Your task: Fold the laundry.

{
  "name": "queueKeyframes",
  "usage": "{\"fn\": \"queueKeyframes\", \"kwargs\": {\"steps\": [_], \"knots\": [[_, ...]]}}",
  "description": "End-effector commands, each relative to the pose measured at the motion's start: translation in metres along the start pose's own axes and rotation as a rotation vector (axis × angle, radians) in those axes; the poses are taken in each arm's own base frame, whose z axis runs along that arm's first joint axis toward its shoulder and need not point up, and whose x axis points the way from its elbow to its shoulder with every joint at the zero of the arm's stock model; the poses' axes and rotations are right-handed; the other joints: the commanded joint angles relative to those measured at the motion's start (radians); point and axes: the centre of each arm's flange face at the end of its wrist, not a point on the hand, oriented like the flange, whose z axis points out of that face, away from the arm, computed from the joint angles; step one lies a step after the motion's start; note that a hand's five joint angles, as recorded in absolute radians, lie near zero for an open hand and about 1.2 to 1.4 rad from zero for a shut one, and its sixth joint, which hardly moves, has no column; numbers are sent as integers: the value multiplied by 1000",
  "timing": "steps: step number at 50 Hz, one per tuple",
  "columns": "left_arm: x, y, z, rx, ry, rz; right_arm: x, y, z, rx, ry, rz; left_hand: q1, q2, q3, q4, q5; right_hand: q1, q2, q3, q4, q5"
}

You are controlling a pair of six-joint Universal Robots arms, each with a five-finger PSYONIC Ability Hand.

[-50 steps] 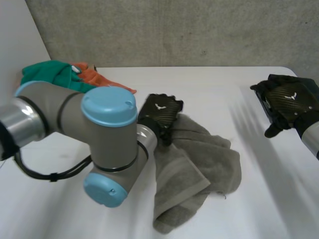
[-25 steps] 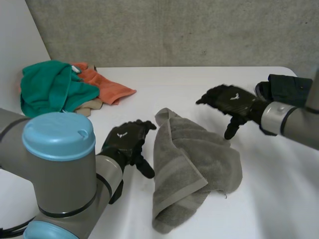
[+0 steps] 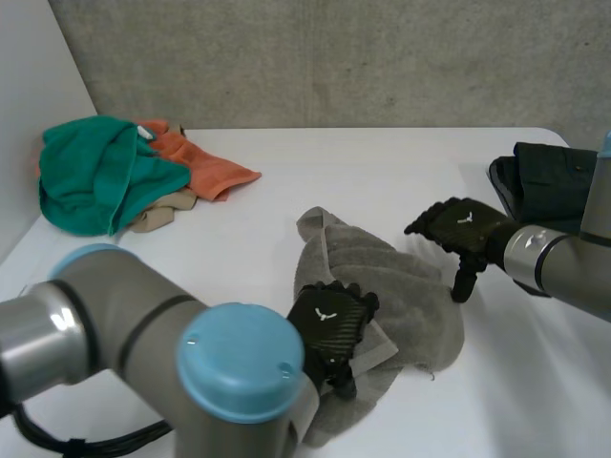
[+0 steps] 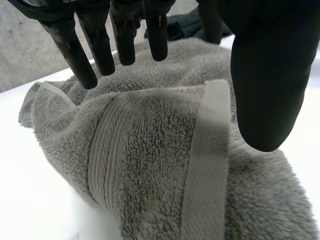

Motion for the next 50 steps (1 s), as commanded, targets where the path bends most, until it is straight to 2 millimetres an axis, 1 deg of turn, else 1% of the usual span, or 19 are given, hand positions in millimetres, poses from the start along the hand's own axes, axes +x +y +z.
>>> {"fn": "queueKeyframes", "kwargs": {"steps": [1, 5, 11, 14, 15, 20, 24, 27, 29, 33, 35, 38, 41, 42, 43, 46, 47, 48, 50], "knots": [[1, 3, 21, 9, -81, 39, -13, 12, -1, -26, -46, 30, 216, 221, 222, 225, 224, -48, -36, -34, -34, -41], [0, 7, 29, 0, -93, 43, -17, 14, 0, -30, -56, 31, 392, 397, 398, 401, 400, -42, -30, -28, -28, -35], [-5, 8, 33, -4, -109, 38, -22, 20, 3, -44, -70, 41, 867, 872, 874, 876, 875, -18, -7, -4, -5, -12], [-8, -2, 30, 19, -118, 28, -24, 22, 5, -47, -73, 46, 1025, 1031, 1032, 1035, 1034, 104, 116, 119, 118, 111], [-10, -8, 27, 32, -120, 24, -25, 23, 5, -49, -77, 49, 1046, 1052, 1053, 1056, 1055, 181, 192, 195, 194, 187], [-23, -39, 9, 106, -143, -3, -32, 21, 5, -43, -92, 77, 1105, 1110, 1112, 1115, 1113, 1170, 1182, 1184, 1184, 1177], [-44, -65, -1, 173, -190, -34, -30, 18, 3, -36, -79, 82, 1105, 1110, 1112, 1115, 1113, 1173, 1184, 1187, 1186, 1179], [-78, -83, 0, 215, -273, -66, -26, 10, -5, -18, -66, 75, 1105, 1110, 1112, 1115, 1113, 1173, 1184, 1187, 1186, 1179], [-107, -94, 3, 241, -345, -87, -19, -7, -21, 20, -22, 46, 1105, 1110, 1112, 1115, 1113, 1173, 1184, 1187, 1186, 1179], [-144, -113, 8, 287, -437, -83, -18, -26, -45, 60, 13, 9, 1105, 1110, 1112, 1115, 1113, 1173, 1184, 1187, 1186, 1179], [-153, -123, 10, 313, -449, -63, -22, -29, -54, 55, 10, 7, 1105, 1110, 1112, 1115, 1113, 1173, 1184, 1187, 1186, 1179], [-163, -141, 14, 362, -413, -3, -39, -33, -76, 27, -32, -20, 1105, 1110, 1112, 1115, 1113, 1173, 1184, 1187, 1186, 1179], [-167, -149, 17, 384, -382, 21, -71, -27, -96, -12, -120, -68, 1105, 1110, 1112, 1115, 1113, 1173, 1184, 1187, 1186, 1179], [-167, -152, 17, 393, -373, 24, -85, -27, -100, -7, -162, -85, 1105, 1110, 1112, 1115, 1113, 1173, 1184, 1187, 1186, 1179], [-169, -153, 19, 399, -370, 24, -111, -28, -105, 12, -227, -119, 1105, 1110, 1112, 1115, 1113, 1173, 1184, 1187, 1186, 1179], [-174, -160, 20, 421, -369, 22, -152, -35, -111, 70, -315, -156, 1105, 1110, 1112, 1115, 1113, 1173, 1184, 1187, 1186, 1179], [-174, -160, 21, 423, -367, 21, -172, -40, -115, 105, -345, -149, 1105, 1110, 1112, 1115, 1113, 1092, 1104, 1106, 1106, 1099], [-175, -162, 22, 428, -366, 21, -182, -42, -117, 118, -356, -144, 1105, 1110, 1112, 1115, 1113, 917, 928, 931, 930, 924], [-175, -165, 21, 439, -367, 21, -191, -47, -119, 132, -338, -131, 1105, 1110, 1112, 1115, 1113, 407, 419, 421, 421, 414]]}}
